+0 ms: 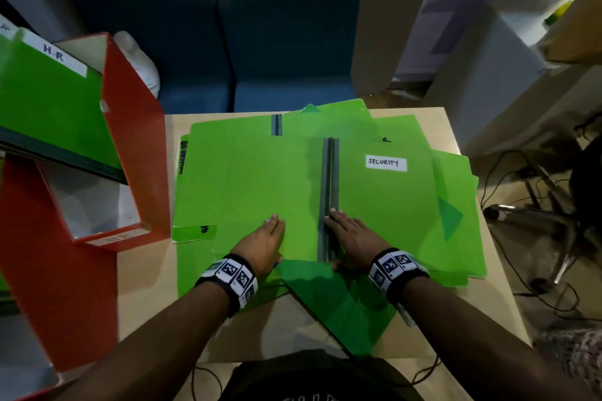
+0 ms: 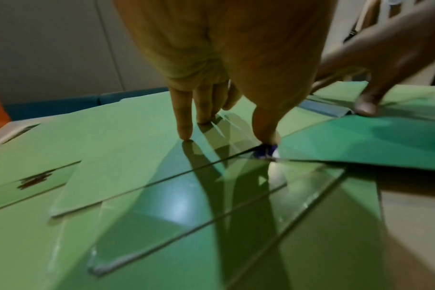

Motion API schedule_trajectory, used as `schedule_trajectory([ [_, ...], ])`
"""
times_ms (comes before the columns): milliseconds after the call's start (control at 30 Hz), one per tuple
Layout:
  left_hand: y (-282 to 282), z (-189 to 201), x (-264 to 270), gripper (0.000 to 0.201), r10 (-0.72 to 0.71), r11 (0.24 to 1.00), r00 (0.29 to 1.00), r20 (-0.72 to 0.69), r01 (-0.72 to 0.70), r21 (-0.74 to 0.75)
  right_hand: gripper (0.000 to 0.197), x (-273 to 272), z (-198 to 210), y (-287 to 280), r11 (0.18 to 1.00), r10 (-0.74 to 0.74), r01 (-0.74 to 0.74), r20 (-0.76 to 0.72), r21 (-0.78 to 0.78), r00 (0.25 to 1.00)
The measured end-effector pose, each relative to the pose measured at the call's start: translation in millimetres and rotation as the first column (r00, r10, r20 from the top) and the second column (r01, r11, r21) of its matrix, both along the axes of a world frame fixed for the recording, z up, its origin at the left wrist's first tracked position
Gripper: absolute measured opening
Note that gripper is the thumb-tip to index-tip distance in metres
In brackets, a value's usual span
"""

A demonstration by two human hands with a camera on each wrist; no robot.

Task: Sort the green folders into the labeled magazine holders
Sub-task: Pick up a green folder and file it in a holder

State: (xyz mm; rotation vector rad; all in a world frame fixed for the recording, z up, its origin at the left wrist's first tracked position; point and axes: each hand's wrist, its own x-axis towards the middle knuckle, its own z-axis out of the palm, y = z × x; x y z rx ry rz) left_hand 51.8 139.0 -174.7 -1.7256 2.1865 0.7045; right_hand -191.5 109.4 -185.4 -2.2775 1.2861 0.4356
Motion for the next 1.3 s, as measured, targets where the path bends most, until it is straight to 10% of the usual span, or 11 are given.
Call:
schedule_trajectory([
  [400,32.9,-5.9,0.1,0.105,-0.075,0.997,0.978,0.196,0.067,0.048,0.125,20.0,6.8,13.6,0.994,0.105,-0.106,-0.042,-0.017,0.994],
  [667,42.5,-7.0,-2.4,0.100,-0.104,0.986,0.989,0.104,0.089,0.137,0.092,28.8,12.9,35.1,0.981,0.193,-0.192,-0.050,0.037,0.980],
  [900,35.9,0.1,-20.0,0.079,0.437,0.899,0.862,-0.256,-0.427,0.098,0.109,32.6,31.8,48.6,0.946,-0.049,-0.012,0.180,0.323,0.982],
  [1133,17.8,15.5,-22.6,0.039,0.507,0.861,0.807,-0.304,-0.487,0.144,0.072,45.8,45.9,59.9,0.909,-0.190,0.050,0.306,0.413,0.933],
  [1300,7.4,27.5,-21.7,0.037,0.571,0.811,0.665,-0.481,-0.547,0.208,0.046,59.4,58.1,66.8,0.941,-0.033,-0.118,0.431,0.317,0.902],
])
